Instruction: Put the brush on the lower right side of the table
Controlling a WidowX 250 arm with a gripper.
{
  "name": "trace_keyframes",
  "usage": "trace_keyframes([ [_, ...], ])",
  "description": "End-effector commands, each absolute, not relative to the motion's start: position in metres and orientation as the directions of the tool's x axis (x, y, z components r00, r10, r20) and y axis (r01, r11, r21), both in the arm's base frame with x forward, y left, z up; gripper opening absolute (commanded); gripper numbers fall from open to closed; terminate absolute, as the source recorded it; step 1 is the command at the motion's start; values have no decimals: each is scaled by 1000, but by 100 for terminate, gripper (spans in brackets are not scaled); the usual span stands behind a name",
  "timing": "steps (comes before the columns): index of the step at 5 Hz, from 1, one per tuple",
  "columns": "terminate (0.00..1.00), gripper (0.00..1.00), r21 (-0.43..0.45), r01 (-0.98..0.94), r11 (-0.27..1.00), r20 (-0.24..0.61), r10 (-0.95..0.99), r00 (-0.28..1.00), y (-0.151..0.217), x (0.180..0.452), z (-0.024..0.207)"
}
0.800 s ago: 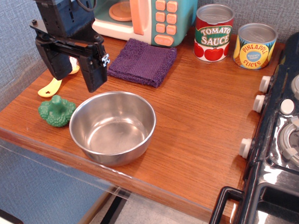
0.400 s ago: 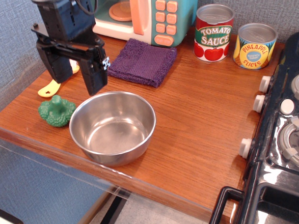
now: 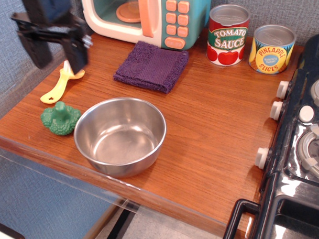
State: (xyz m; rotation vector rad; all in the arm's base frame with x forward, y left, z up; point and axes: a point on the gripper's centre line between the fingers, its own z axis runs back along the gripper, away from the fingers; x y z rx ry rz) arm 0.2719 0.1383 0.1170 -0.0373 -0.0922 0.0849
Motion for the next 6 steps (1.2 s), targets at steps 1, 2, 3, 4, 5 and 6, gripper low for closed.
trace_keyframes([
  [1,0,100,39,-340,939,177,329,928,225,289,90],
  [2,0,100,47,-353,935,156,342,927,229,302,60],
  [3,0,100,28,-308,951,157,300,941,218,315,51],
  [4,0,100,18,-243,970,166,237,957,204,326,47],
  [5,0,100,43,-240,970,181,229,956,197,331,57],
  [6,0,100,69,-235,969,136,225,965,199,334,45],
])
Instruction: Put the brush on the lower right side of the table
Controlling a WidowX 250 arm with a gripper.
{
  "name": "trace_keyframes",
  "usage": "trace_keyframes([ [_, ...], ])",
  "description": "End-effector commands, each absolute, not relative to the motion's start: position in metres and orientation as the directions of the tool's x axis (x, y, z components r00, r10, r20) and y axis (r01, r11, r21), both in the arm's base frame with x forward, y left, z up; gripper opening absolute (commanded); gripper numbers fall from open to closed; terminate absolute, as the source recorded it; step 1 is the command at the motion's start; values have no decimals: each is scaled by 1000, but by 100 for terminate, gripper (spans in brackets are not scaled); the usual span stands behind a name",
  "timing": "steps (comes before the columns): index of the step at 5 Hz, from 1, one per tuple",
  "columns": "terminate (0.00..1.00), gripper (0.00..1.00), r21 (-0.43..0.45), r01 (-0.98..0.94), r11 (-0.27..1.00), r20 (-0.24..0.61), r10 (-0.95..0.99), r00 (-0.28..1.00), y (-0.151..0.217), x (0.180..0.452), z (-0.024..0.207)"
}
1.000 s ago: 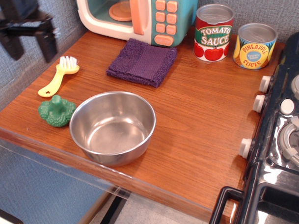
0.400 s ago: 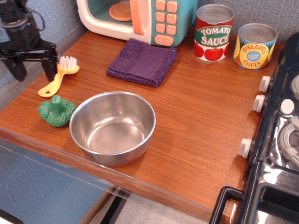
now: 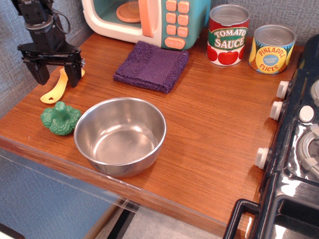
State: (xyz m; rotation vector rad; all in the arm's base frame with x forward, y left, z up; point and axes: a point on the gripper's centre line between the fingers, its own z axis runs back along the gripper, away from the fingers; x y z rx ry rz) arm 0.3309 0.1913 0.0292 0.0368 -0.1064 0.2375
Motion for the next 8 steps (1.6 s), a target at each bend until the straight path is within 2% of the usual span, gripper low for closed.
trace_keyframes([
  [1,0,100,93,-247,965,80,240,968,207,333,28],
  [2,0,100,111,-248,962,52,244,968,208,333,21],
  [3,0,0,89,-245,965,70,240,968,205,333,24],
  [5,0,0,21,-213,977,141,208,968,199,326,79],
  [6,0,0,41,-198,979,258,181,949,179,320,128],
  [7,0,0,-40,39,998,383,-21,923,138,321,176],
  [8,0,0,-57,282,958,337,-247,908,91,311,185],
])
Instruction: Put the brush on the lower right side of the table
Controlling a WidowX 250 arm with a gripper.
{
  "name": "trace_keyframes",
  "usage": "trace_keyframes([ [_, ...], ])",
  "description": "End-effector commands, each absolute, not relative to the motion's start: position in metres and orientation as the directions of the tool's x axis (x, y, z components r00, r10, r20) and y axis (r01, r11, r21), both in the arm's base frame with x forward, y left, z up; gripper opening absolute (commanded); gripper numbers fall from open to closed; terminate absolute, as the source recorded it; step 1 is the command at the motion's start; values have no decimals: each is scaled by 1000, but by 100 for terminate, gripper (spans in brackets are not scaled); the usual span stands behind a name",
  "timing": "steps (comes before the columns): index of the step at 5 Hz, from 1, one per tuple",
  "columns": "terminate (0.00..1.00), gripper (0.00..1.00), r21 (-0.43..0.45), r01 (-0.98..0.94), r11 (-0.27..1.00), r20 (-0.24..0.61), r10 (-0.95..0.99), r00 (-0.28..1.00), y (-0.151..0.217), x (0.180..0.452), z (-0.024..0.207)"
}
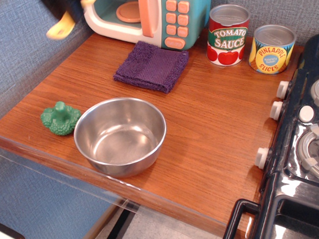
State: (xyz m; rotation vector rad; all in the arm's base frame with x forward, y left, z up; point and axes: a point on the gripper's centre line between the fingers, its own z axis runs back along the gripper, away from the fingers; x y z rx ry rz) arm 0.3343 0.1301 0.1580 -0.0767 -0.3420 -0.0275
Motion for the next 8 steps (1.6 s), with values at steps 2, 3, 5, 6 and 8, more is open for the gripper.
trace_keyframes([
  [2,0,0,18,593,805,131,-590,797,1,287,119],
  [3,0,0,82,542,837,66,-547,835,-49,295,100],
  [5,0,0,114,491,864,47,-498,866,-114,328,103],
  [6,0,0,53,471,881,-3,-471,882,-111,326,103],
  [8,0,0,31,342,939,11,-342,940,-94,298,85],
])
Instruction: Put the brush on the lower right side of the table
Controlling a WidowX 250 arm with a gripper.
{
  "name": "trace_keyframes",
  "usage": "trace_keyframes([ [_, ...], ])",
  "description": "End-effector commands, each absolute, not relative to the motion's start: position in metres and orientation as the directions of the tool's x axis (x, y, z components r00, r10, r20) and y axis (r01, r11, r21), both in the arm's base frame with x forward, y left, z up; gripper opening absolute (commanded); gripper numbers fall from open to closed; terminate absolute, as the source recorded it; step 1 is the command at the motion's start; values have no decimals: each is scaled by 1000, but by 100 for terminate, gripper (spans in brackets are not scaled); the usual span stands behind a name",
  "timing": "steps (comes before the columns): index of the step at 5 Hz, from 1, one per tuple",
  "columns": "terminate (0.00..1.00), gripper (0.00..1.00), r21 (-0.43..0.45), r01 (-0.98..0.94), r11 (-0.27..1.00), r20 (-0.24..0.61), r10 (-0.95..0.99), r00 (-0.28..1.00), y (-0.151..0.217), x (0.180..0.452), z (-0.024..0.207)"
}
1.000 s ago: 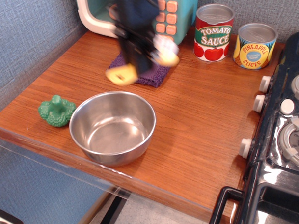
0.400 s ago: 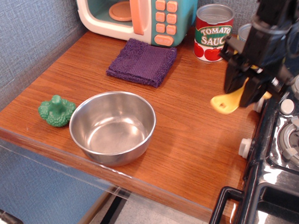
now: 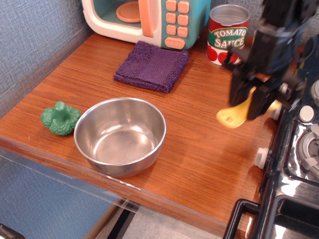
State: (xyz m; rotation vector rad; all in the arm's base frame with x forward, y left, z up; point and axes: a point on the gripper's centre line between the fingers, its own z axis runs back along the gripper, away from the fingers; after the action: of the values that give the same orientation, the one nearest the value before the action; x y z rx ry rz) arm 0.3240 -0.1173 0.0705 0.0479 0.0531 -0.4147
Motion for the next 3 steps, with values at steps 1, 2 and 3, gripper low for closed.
trace_keyframes([
  [1,0,0,39,332,943,-26,-331,943,-91,291,71],
  [2,0,0,39,323,946,-44,-321,946,-88,289,64],
  [3,0,0,42,306,951,-61,-304,951,-87,288,59],
])
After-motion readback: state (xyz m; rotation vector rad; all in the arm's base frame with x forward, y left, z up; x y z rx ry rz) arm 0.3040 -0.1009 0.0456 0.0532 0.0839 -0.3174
